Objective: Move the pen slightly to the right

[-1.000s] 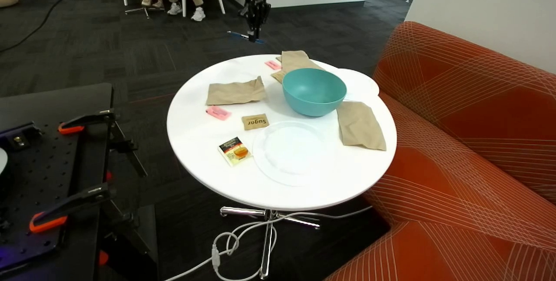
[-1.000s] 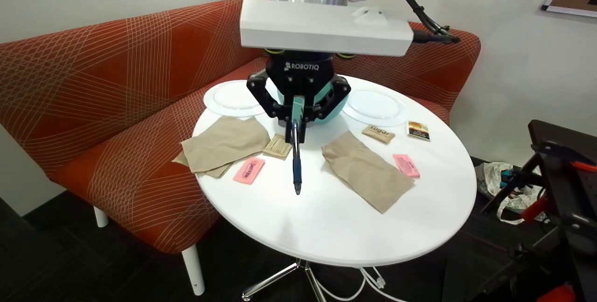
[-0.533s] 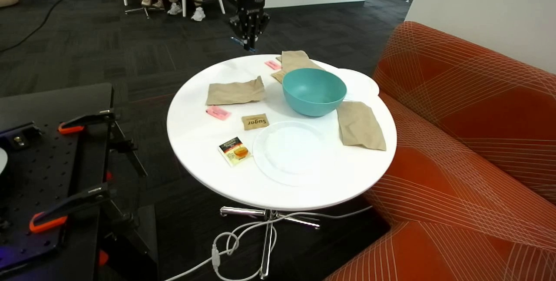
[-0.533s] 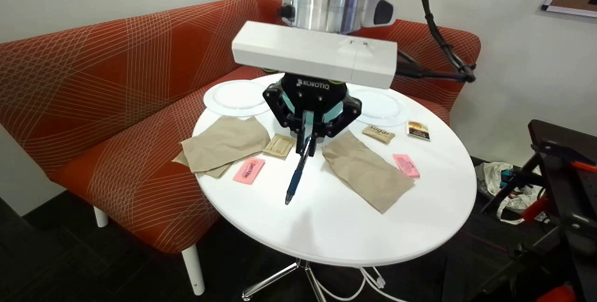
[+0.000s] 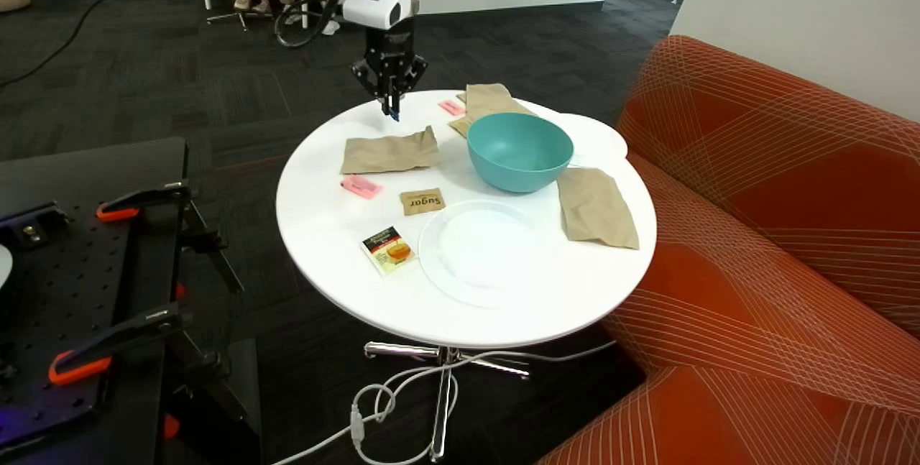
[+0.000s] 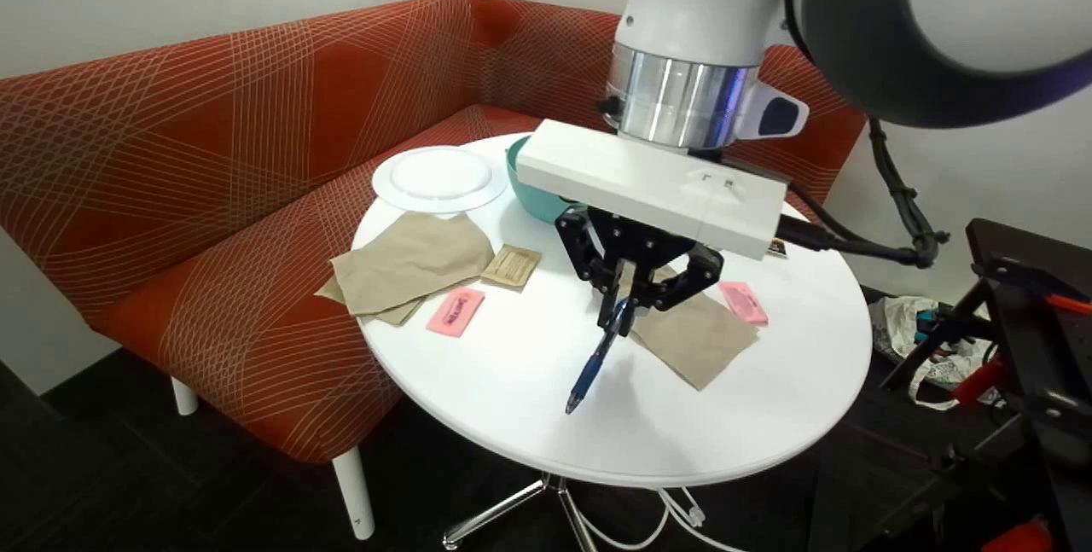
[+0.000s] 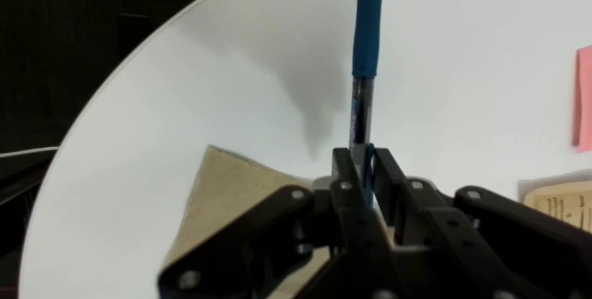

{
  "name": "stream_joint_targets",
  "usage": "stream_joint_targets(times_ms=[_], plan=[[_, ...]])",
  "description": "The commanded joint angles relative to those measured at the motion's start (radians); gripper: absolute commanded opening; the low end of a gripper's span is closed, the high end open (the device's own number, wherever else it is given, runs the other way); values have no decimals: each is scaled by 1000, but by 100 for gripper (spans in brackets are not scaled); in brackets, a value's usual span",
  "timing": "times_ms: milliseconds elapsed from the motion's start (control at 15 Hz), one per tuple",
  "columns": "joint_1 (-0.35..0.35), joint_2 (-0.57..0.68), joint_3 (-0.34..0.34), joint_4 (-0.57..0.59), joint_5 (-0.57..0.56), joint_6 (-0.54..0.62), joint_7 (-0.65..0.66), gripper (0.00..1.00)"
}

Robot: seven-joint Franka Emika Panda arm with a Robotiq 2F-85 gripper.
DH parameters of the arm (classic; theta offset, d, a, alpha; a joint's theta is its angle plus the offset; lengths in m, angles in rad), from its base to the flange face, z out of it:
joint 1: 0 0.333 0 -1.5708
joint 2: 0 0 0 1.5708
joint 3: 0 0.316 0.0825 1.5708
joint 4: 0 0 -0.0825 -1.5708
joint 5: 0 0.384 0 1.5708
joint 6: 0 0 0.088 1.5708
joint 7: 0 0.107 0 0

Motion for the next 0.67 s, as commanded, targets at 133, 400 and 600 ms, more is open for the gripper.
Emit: stream_joint_targets(times_ms=[133,400,600], plan=[[1,-70,-3,-132,46,120,63,4],[43,-82,-56,-156,-3,142,145,7],[87,-93,-111,-159,-74,130,218,47]])
